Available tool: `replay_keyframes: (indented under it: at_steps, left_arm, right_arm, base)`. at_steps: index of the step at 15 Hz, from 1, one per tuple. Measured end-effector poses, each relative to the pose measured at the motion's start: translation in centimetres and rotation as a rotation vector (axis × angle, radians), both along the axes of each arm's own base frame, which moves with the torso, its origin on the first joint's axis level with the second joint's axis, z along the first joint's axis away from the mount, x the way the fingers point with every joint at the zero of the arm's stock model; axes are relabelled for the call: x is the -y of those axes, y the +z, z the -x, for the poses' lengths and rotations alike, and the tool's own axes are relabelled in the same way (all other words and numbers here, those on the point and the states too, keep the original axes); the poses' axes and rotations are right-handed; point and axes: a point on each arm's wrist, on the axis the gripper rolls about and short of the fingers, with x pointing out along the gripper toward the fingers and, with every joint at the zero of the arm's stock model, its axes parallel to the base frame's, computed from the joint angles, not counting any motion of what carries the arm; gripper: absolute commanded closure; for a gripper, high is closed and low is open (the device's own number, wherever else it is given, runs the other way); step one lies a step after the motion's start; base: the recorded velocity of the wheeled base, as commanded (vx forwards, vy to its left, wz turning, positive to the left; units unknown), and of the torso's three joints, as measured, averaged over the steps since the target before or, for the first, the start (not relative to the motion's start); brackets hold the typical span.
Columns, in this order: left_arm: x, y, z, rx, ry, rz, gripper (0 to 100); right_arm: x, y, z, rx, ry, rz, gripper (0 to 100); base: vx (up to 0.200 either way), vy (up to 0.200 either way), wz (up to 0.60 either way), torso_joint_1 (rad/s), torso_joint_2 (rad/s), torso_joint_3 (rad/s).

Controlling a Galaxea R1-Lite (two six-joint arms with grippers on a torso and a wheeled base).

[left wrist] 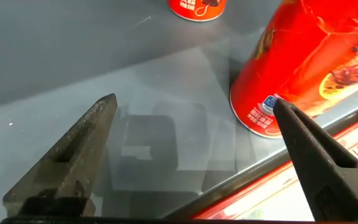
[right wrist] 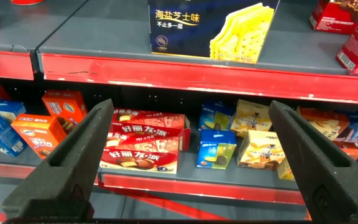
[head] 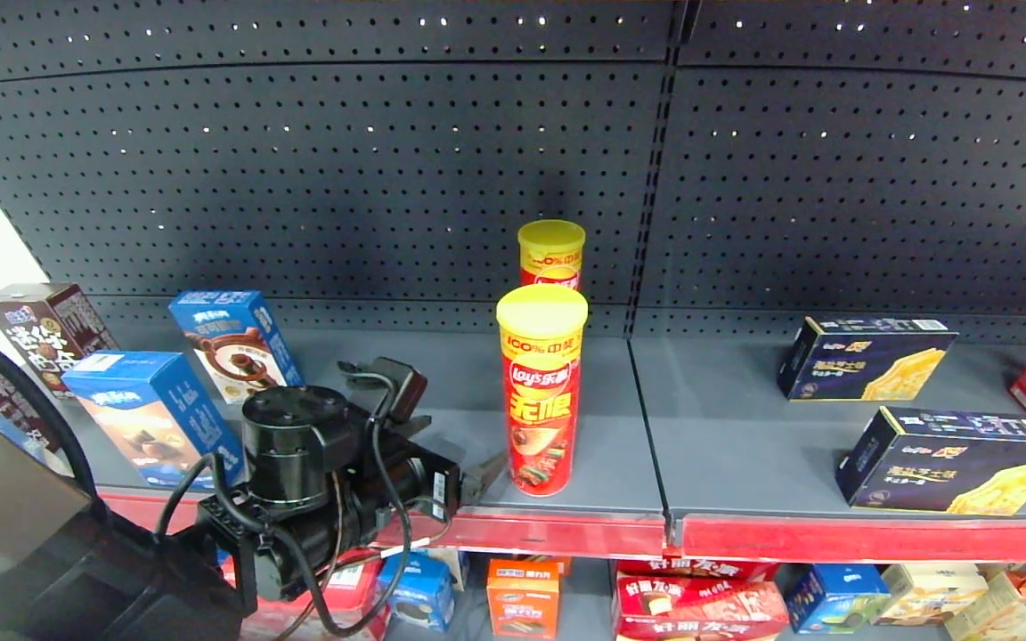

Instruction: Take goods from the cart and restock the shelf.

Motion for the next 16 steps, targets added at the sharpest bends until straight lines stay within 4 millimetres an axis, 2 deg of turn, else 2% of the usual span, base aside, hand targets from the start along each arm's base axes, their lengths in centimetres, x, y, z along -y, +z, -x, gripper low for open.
replay_keyframes:
  at_steps: [5,16]
  left_arm:
    - [-0.7,-0.1,-0.8,0.016,0.056,-0.025,0]
    - [0.5,-1.1,-2.5,0.05,0.055,-0.022,0]
  right_arm:
    - [0.0,0.0,0.0,0.0,0.0,0.0,0]
    - [0.0,0.0,0.0,0.0,0.0,0.0,0]
  base:
    - [0.0,0.0,0.0,0.0,0.0,0.0]
    - [0.0,0.0,0.0,0.0,0.0,0.0]
